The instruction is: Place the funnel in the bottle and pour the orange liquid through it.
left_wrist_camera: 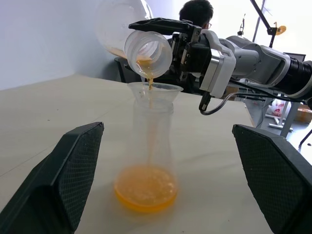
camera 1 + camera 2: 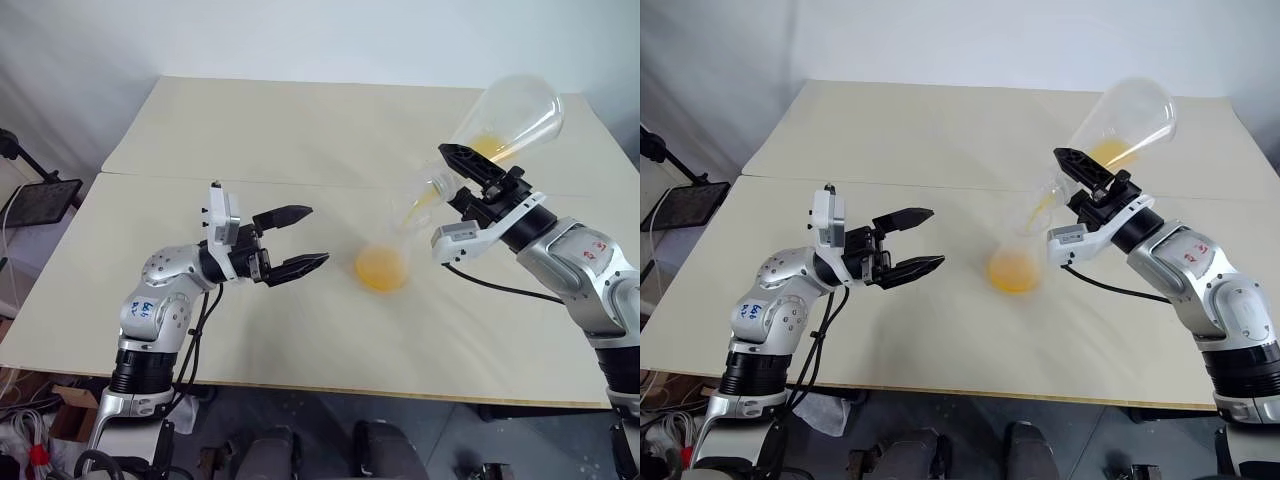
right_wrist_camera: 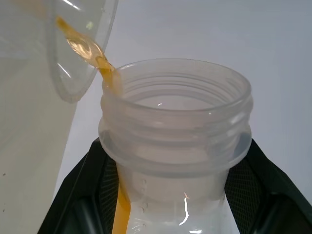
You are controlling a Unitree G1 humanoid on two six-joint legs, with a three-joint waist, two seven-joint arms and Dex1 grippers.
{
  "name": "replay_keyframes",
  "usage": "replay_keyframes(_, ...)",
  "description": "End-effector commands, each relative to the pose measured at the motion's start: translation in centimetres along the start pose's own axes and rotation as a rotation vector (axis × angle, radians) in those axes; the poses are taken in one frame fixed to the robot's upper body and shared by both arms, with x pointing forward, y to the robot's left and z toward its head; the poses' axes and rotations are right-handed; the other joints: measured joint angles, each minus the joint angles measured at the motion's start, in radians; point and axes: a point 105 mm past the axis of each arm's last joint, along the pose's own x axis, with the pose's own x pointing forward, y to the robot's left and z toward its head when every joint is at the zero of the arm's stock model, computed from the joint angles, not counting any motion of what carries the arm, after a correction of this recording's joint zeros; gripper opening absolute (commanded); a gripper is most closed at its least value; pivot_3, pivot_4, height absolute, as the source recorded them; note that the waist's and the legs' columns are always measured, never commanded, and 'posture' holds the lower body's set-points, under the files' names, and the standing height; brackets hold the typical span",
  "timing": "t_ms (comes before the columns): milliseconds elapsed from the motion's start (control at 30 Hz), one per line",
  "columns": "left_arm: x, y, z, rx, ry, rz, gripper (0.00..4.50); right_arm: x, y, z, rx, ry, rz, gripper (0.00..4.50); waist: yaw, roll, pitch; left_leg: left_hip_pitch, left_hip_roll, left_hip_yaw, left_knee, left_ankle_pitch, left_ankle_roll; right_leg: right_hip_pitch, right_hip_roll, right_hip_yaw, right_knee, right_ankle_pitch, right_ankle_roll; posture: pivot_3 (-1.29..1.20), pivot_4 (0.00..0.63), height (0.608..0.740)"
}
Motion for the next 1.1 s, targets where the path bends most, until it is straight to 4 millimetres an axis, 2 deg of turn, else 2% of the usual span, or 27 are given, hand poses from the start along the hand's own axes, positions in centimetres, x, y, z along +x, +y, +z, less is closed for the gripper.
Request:
replay_keyframes(33, 0.27, 0.04, 0.83, 0.041, -0.022, -0.007, 4.50, -0.16, -1.58, -0.63, -0.038, 0.026, -0.061, 2.49, 0.000, 0.000, 0.000, 0.000, 0.000, 0.000, 0.000, 0.000, 0.000, 0.000, 0.000, 0.000, 0.000, 0.000, 0.000, 0.00, 0.150, 0.740)
replay_keyframes(1100, 0.64, 0.18, 0.73, 0.036, -0.029, -0.014, 4.50, -0.35, -1.91, 0.15, -0.078, -0.010, -0.076, 2.49, 0.000, 0.000, 0.000, 0.000, 0.000, 0.000, 0.000, 0.000, 0.000, 0.000, 0.000, 0.000, 0.000, 0.000, 0.000, 0.00, 0.150, 0.740)
